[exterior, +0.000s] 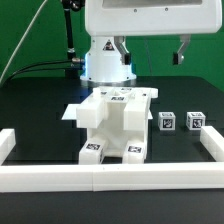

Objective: Assemble chair

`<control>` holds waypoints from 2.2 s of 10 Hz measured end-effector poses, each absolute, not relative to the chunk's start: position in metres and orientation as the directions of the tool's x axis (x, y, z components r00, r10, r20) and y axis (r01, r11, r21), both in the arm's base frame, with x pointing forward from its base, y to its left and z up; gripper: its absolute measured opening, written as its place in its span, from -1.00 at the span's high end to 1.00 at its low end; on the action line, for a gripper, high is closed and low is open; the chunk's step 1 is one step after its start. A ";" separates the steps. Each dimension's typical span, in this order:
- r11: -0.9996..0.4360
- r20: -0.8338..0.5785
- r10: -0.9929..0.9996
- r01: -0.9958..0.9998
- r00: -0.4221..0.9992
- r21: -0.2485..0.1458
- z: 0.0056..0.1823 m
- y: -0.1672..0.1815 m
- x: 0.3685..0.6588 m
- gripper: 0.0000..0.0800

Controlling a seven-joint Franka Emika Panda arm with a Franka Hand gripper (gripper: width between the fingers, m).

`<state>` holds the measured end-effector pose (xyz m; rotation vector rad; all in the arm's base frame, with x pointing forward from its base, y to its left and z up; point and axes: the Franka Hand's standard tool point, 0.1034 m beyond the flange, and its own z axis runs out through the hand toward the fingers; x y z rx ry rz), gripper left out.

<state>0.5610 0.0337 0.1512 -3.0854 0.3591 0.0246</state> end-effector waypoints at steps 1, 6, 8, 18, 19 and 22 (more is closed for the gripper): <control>-0.973 -0.020 -0.229 -0.230 0.973 -0.033 0.151 0.034 0.561 -0.62; -0.973 -0.020 -0.229 -0.230 0.973 -0.033 0.151 0.034 0.561 -0.62; -0.969 -0.024 -0.245 -0.246 0.969 -0.039 0.156 0.042 0.558 -0.62; -0.996 0.085 -0.085 -0.083 0.993 -0.027 0.146 0.123 0.535 -0.62; -0.998 0.108 -0.064 -0.061 0.992 -0.033 0.141 0.132 0.529 -0.62; -0.997 0.102 -0.070 -0.067 0.992 -0.034 0.139 0.137 0.526 -0.62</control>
Offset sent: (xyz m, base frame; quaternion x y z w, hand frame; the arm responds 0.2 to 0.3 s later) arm 0.0000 0.0000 0.0000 0.0000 0.0000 0.0000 1.0000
